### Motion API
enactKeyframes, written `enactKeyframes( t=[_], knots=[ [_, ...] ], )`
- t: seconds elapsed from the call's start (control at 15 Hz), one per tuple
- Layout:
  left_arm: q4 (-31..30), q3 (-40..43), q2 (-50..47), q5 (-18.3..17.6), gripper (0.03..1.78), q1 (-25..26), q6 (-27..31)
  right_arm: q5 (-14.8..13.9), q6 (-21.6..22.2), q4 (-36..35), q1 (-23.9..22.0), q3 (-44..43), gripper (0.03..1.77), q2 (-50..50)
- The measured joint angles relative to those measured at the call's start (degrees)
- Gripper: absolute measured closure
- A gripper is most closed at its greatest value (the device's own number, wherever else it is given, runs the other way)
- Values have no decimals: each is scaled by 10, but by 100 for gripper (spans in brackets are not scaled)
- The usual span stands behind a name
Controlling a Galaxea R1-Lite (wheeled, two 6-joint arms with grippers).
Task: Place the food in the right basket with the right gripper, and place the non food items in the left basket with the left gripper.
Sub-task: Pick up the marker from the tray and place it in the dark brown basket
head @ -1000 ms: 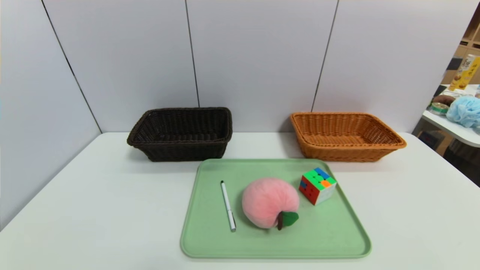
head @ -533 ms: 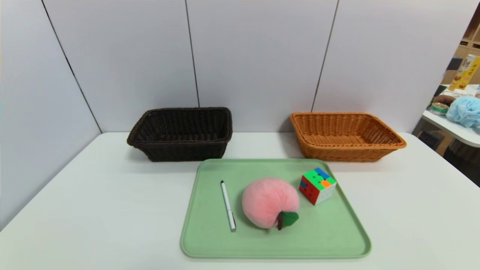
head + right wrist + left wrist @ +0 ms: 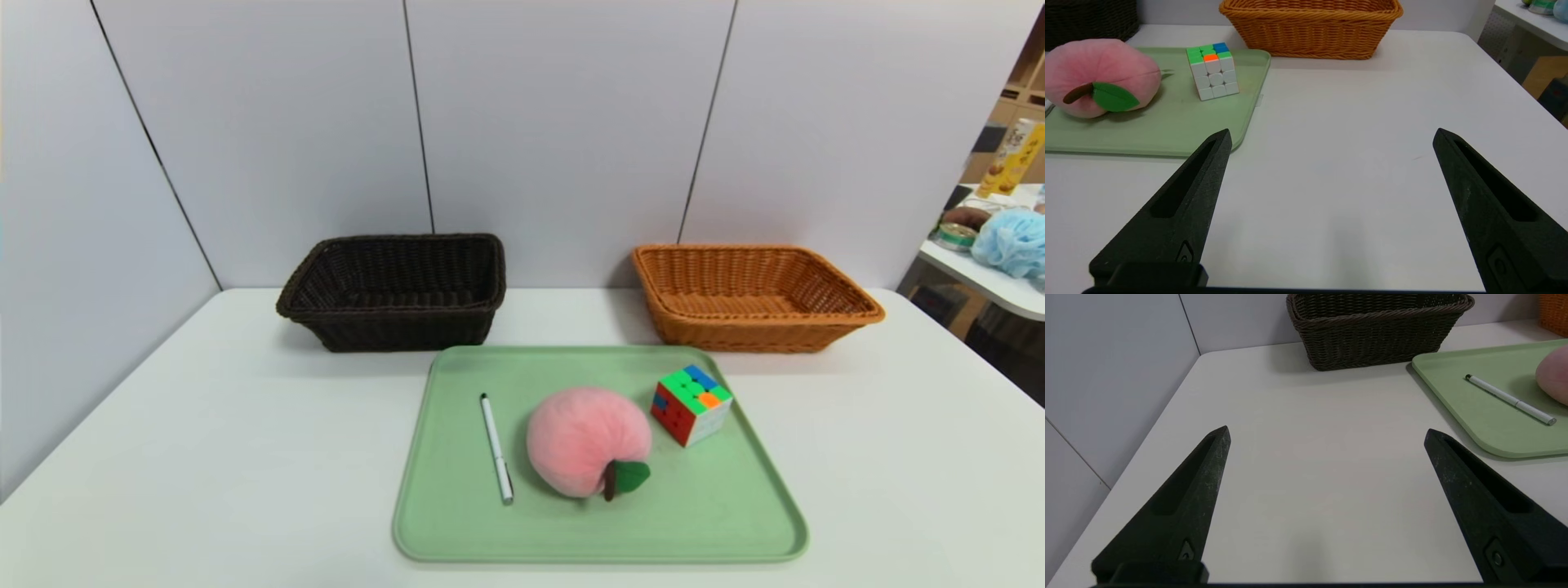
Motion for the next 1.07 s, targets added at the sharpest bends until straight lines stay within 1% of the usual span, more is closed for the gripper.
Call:
enactKeyframes(
  t=[0.13, 0.33, 0.53, 0.8, 1.07],
  knots=[
    [0, -32, 34, 0, 12, 0, 0, 10, 1, 14, 0, -24, 10, 10],
    [11, -81, 105, 2, 12, 0, 0, 15, 2, 37, 2, -70, 10, 58],
    [38, -137, 187, 0, 12, 0, -5, 12, 3, 68, 16, -132, 10, 141],
    [45, -200, 315, -2, 12, 0, -12, 14, 3, 134, 25, -221, 10, 263],
    [49, -256, 456, -3, 12, 0, -13, 15, 7, 175, 24, -291, 10, 397]
  ],
)
